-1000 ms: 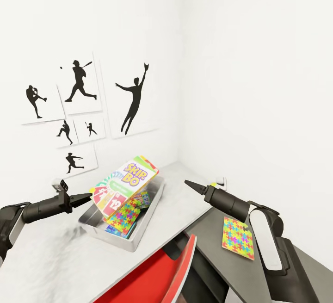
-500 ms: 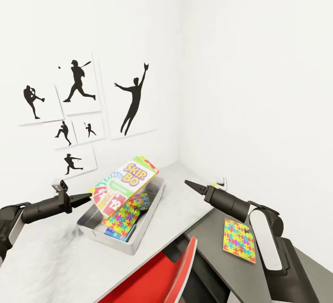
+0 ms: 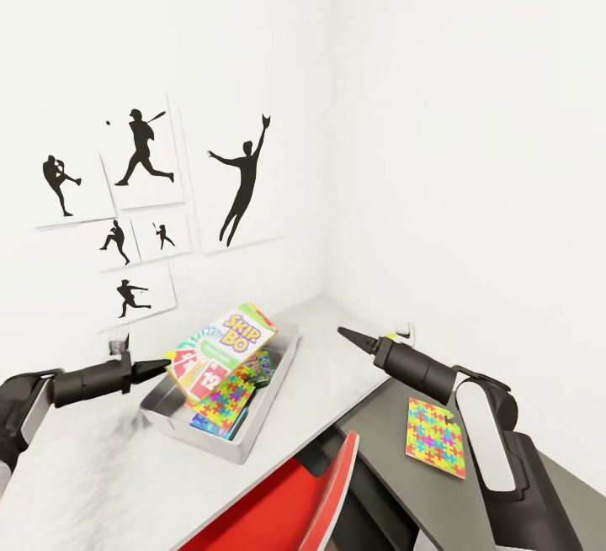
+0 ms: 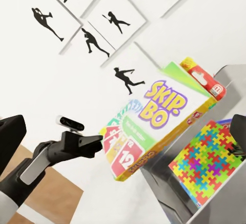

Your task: Put all the toys in the child's room - the three board games (two on the bed and one on the table), the two jigsaw puzzles on the table, and the tennis ball on the table - inside the toy box on the table in the child's room.

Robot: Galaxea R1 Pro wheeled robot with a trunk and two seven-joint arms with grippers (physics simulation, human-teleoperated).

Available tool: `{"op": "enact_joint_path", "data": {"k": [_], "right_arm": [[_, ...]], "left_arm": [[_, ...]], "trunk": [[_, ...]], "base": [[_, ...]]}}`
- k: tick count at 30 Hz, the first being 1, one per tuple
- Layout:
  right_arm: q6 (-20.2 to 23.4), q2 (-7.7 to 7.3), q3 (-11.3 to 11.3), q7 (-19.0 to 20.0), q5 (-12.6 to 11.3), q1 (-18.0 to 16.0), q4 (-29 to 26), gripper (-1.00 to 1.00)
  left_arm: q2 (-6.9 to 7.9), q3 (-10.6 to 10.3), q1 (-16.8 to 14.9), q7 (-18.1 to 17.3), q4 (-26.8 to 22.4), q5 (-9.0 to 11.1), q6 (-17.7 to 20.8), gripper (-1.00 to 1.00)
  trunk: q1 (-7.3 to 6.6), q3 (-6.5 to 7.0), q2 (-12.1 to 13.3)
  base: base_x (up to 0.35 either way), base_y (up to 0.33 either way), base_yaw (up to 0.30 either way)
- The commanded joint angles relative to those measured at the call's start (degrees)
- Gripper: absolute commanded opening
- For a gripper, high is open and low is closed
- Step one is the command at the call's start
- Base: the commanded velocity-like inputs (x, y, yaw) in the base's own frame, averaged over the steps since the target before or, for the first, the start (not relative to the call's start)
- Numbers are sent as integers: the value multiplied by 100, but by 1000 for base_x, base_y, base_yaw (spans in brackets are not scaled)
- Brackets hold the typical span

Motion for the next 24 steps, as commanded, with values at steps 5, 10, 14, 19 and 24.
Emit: {"op": "enact_joint_path", "data": {"k": [5, 10, 14, 19, 24], "right_arm": [[37, -2, -37, 33, 17, -3, 0, 100], [35, -3, -67, 29, 27, -3, 0, 100], [34, -3, -77, 28, 34, -3, 0, 100], [34, -4, -83, 28, 43, -3, 4, 100], [34, -4, -102, 28, 47, -3, 10, 100]], "left_arm": [[-269, 6, -28, 610, 2, 33, -206, -100], [-470, 13, -42, 1166, 2, 75, -477, -100], [-684, 57, -54, 1729, 3, 115, -632, -100], [-856, 413, -56, 2291, 5, 222, -681, -100], [-895, 580, -57, 2537, 8, 251, -872, -100]], "trunk": [[2, -2, -5], [2, -2, -5], [2, -2, -5], [2, -2, -5], [2, -2, -5]], "base": [[0, 0, 0], [0, 0, 0], [0, 0, 0], [0, 0, 0], [0, 0, 0]]}}
